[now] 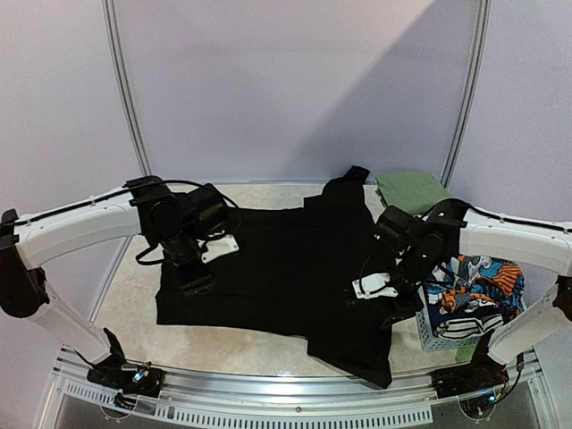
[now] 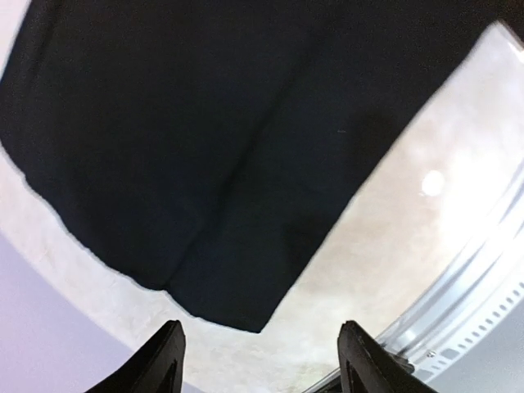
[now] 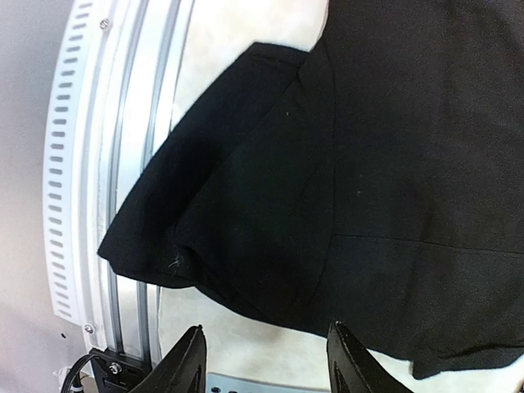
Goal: Fold and stack the mixed laundry pile
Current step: Adjust the flattened shirt at the center of the board.
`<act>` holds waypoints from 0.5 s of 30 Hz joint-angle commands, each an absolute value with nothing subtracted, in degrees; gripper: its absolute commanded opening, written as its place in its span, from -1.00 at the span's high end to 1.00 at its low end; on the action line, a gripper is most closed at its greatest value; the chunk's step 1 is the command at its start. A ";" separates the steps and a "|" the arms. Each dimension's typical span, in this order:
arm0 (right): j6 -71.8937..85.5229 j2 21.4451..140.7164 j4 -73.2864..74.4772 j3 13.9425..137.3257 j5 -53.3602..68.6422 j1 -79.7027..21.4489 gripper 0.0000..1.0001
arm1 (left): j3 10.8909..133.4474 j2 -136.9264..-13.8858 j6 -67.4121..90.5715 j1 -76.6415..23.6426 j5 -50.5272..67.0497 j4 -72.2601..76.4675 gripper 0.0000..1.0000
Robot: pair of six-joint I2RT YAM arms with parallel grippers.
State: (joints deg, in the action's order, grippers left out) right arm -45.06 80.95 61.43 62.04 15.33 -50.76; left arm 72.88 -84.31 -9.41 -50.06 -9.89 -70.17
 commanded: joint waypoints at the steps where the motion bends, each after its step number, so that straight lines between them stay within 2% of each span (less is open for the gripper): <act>1: -44.25 78.63 60.79 59.46 14.37 -50.38 -0.02 | 71.80 -85.76 -0.69 -46.10 -18.71 -70.27 -0.32; 5: -42.40 77.20 58.06 57.98 17.43 -50.36 -0.03 | 70.19 -86.54 5.37 -41.85 -16.06 -66.83 -0.33; 8: -41.42 76.32 56.09 56.12 19.13 -50.44 -0.12 | 67.67 -85.80 7.11 -38.97 -12.67 -64.51 -0.36; 15: -46.29 77.55 48.35 46.98 11.49 -51.34 -0.12 | 65.55 -84.75 5.25 -37.30 -13.59 -65.23 -0.36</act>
